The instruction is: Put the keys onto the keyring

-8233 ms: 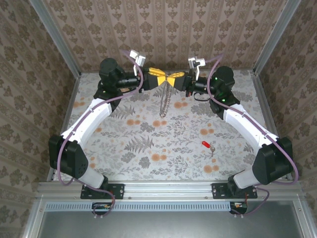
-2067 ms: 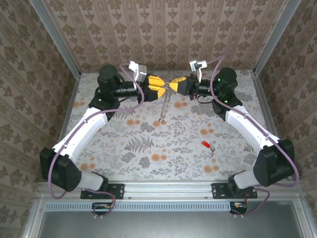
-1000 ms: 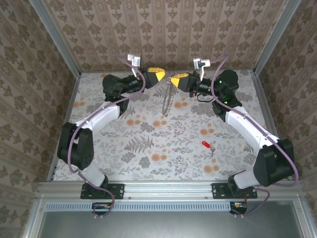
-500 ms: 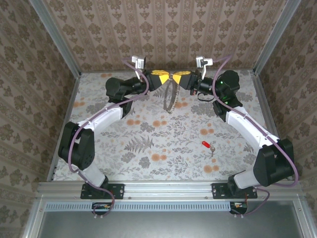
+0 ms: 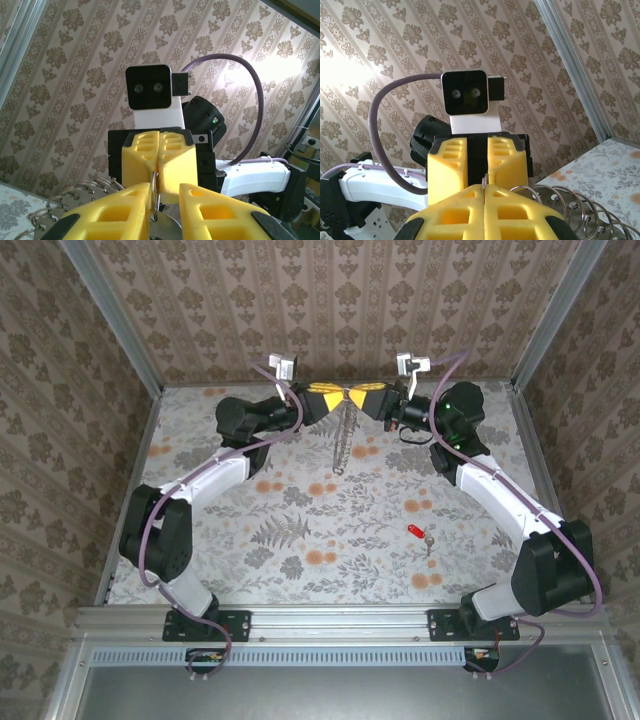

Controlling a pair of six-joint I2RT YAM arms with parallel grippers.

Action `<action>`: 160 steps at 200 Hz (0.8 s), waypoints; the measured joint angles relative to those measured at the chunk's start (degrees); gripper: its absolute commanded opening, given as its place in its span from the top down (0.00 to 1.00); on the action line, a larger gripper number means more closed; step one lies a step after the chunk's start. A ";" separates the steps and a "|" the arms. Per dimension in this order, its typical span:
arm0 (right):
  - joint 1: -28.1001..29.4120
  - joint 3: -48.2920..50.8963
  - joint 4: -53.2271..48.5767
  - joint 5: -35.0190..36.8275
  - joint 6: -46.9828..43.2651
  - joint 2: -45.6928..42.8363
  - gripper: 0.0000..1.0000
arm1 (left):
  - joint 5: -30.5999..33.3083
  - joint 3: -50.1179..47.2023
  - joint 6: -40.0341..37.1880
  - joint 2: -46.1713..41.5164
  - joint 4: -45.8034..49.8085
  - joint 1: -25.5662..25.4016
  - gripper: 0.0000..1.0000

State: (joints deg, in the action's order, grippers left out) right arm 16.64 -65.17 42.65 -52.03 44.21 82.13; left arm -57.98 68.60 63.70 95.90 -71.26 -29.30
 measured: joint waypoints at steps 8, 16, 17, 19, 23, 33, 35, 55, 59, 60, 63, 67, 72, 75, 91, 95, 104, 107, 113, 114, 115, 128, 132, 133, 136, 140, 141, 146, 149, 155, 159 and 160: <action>0.00 0.00 0.11 0.09 0.04 0.00 1.00 | -0.11 0.00 0.00 0.22 0.02 -0.20 0.79; 0.00 0.00 0.13 0.15 0.15 0.00 1.00 | -0.13 0.00 0.00 0.42 0.00 -0.31 0.80; 0.00 0.00 0.13 0.17 0.15 0.00 1.00 | -0.13 0.00 0.00 0.44 0.00 -0.31 0.80; 0.00 0.00 0.13 0.22 0.17 0.00 1.00 | -0.13 0.00 0.02 0.50 0.00 -0.31 0.80; 0.00 0.00 0.13 0.24 0.17 0.00 1.00 | -0.13 0.00 0.00 0.57 0.00 -0.31 0.81; 0.00 0.02 0.13 0.28 0.20 0.00 1.00 | -0.13 0.00 0.02 0.79 0.00 -0.31 0.81; 0.00 0.02 0.13 0.31 0.20 0.00 1.00 | -0.13 0.00 0.04 0.81 0.00 -0.31 0.82; -0.02 0.07 0.11 0.44 0.20 0.00 1.00 | -0.13 0.00 0.17 0.90 0.00 -0.31 0.82; -0.02 0.07 0.13 0.46 0.20 0.00 1.00 | -0.13 0.00 0.17 0.90 0.00 -0.31 0.81; -0.02 0.07 0.15 0.46 0.20 0.00 1.00 | -0.13 0.00 0.17 0.90 0.00 -0.31 0.81; -0.02 0.07 0.20 0.46 0.20 0.00 1.00 | -0.13 0.00 0.17 0.90 0.00 -0.31 0.81; -0.02 0.07 0.33 0.44 0.20 0.00 1.00 | -0.13 0.02 0.17 0.92 0.00 -0.31 0.81; -0.02 0.07 0.46 0.44 0.20 0.00 1.00 | -0.13 0.02 0.17 0.90 0.00 -0.31 0.81; -0.02 0.09 0.48 0.46 0.20 0.00 1.00 | -0.13 0.02 0.17 0.92 0.00 -0.31 0.81; -0.04 0.09 0.50 0.44 0.20 0.00 1.00 | -0.11 0.07 0.17 0.92 0.00 -0.31 0.81; -0.13 0.11 0.50 0.44 0.20 0.00 1.00 | -0.11 0.07 0.17 0.92 0.00 -0.31 0.81; -0.13 0.11 0.50 0.44 0.20 0.00 1.00 | -0.11 0.07 0.17 0.92 0.00 -0.31 0.80; -0.17 0.11 0.50 0.44 0.20 0.00 1.00 | -0.11 0.07 0.17 0.92 0.00 -0.31 0.80; -0.17 0.13 0.50 0.44 0.20 0.00 1.00 | -0.11 0.11 0.20 0.92 0.00 -0.31 0.80; -0.17 0.13 0.50 0.44 0.20 0.00 1.00 | -0.11 0.15 0.20 0.92 0.00 -0.31 0.80; -0.17 0.15 0.50 0.44 0.20 0.00 1.00 | -0.11 0.15 0.17 0.92 0.00 -0.31 0.79; -0.17 0.15 0.50 0.44 0.20 0.00 1.00 | -0.11 0.28 0.20 0.92 0.00 -0.31 0.80; -0.17 0.17 0.50 0.44 0.20 0.00 1.00 | -0.11 0.37 0.20 0.92 0.00 -0.31 0.79; -0.17 0.17 0.50 0.44 0.20 0.00 1.00 | -0.11 0.39 0.20 0.92 0.00 -0.31 0.79; -0.17 0.17 0.50 0.44 0.20 0.00 1.00 | -0.09 0.46 0.20 0.92 0.00 -0.33 0.79; -0.17 0.17 0.50 0.44 0.20 0.00 1.00 | -0.11 0.50 0.20 0.94 0.00 -0.33 0.79; -0.17 0.17 0.50 0.44 0.20 0.00 1.00 | -0.09 0.55 0.20 0.94 0.00 -0.35 0.79; -0.17 0.20 0.50 0.44 0.20 0.00 1.00 | -0.09 0.63 0.20 0.96 -0.02 -0.35 0.79; -0.17 0.20 0.50 0.44 0.20 0.00 1.00 | -0.11 0.72 0.20 0.96 -0.02 -0.35 0.79; -0.17 0.22 0.50 0.44 0.20 0.00 1.00 | -0.09 0.90 0.20 1.05 -0.02 -0.37 0.79; -0.17 0.26 0.50 0.44 0.20 0.00 1.00 | -0.09 1.03 0.20 1.16 -0.02 -0.37 0.79; -0.17 0.28 0.52 0.44 0.20 0.00 1.00 | -0.09 1.05 0.20 1.16 -0.04 -0.37 0.79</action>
State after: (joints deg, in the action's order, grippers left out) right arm 16.47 -64.88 43.18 -51.59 44.40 82.13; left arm -58.06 69.65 63.90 97.06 -71.31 -29.67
